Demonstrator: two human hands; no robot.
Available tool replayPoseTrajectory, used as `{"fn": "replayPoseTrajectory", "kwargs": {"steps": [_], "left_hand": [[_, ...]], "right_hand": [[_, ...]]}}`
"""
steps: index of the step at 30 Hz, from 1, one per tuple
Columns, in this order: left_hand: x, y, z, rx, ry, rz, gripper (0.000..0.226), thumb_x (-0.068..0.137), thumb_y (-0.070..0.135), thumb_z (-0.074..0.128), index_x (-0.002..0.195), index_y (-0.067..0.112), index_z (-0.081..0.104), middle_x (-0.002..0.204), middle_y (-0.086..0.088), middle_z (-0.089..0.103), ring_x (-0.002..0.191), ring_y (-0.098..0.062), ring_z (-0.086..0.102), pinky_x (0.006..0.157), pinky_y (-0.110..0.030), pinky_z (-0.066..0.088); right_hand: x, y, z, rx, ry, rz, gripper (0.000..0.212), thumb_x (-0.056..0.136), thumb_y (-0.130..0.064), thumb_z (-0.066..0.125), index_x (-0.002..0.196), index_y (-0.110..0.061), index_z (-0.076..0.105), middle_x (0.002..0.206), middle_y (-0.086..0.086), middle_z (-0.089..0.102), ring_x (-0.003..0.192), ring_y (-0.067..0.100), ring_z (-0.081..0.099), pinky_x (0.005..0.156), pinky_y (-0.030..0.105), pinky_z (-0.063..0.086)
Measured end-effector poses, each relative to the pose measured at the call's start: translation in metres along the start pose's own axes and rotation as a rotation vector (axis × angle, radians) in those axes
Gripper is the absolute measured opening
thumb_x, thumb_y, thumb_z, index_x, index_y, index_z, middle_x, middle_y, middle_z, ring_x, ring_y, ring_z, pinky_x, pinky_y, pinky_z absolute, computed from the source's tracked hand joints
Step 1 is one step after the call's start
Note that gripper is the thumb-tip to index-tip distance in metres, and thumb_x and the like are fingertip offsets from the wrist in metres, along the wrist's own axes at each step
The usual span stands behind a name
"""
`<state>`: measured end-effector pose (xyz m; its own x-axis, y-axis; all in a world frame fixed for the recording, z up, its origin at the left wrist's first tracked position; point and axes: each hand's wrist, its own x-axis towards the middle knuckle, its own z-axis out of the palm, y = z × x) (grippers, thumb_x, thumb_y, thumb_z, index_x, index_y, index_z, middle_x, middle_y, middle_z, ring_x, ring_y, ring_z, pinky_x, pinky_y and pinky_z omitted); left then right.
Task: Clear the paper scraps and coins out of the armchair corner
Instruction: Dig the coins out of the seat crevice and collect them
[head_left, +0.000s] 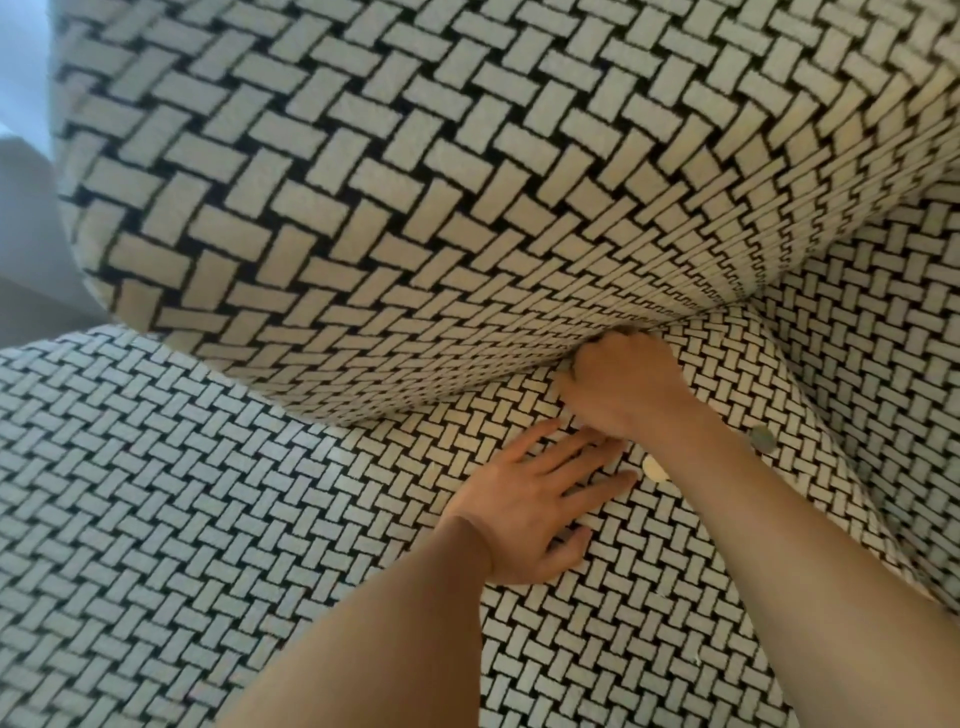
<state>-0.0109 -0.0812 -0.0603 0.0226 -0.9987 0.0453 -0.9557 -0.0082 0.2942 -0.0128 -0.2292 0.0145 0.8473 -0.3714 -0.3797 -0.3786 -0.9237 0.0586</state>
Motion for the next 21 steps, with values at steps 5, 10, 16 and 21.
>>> {"fn": "replayPoseTrajectory", "kwargs": {"steps": [5, 10, 16, 21], "left_hand": [[0.000, 0.002, -0.006, -0.056, 0.011, -0.031, 0.032, 0.083, 0.043, 0.045, 0.097, 0.021, 0.064, 0.102, 0.001, 0.067, 0.096, -0.018, 0.057, 0.080, -0.035, 0.038], [0.000, 0.001, 0.003, -0.042, -0.212, -0.147, 0.065, 0.084, 0.054, 0.014, 0.118, 0.024, 0.060, 0.116, 0.003, 0.064, 0.102, -0.017, 0.059, 0.074, -0.031, 0.048], [-0.004, 0.002, 0.002, -0.092, -0.222, -0.099, 0.066, 0.085, 0.058, 0.010, 0.138, 0.039, -0.026, 0.157, 0.009, -0.014, 0.144, -0.011, -0.013, 0.110, -0.039, -0.012], [-0.003, 0.003, -0.005, -0.096, -0.235, -0.107, 0.069, 0.086, 0.055, 0.015, 0.148, 0.035, -0.007, 0.157, 0.008, -0.014, 0.143, -0.009, -0.017, 0.104, -0.030, -0.018]], "right_hand": [[-0.004, -0.051, 0.000, 0.018, 0.057, -0.176, 0.042, 0.096, -0.034, 0.029, 0.059, -0.015, 0.032, 0.067, 0.000, 0.043, 0.074, 0.021, 0.040, 0.070, 0.032, 0.029], [-0.009, -0.061, 0.004, 0.073, 0.050, -0.201, 0.038, 0.096, -0.035, 0.030, 0.067, -0.015, 0.043, 0.070, 0.000, 0.041, 0.075, 0.020, 0.041, 0.070, 0.032, 0.029], [-0.016, -0.082, 0.007, 0.121, 0.054, -0.292, 0.042, 0.096, -0.035, 0.031, 0.060, -0.014, 0.035, 0.061, -0.001, 0.034, 0.072, 0.021, 0.041, 0.067, 0.032, 0.028], [-0.016, -0.074, 0.019, 0.118, 0.048, -0.335, 0.037, 0.095, -0.031, 0.031, 0.108, -0.010, 0.058, 0.106, 0.009, 0.064, 0.099, 0.028, 0.056, 0.083, 0.035, 0.038]]}}
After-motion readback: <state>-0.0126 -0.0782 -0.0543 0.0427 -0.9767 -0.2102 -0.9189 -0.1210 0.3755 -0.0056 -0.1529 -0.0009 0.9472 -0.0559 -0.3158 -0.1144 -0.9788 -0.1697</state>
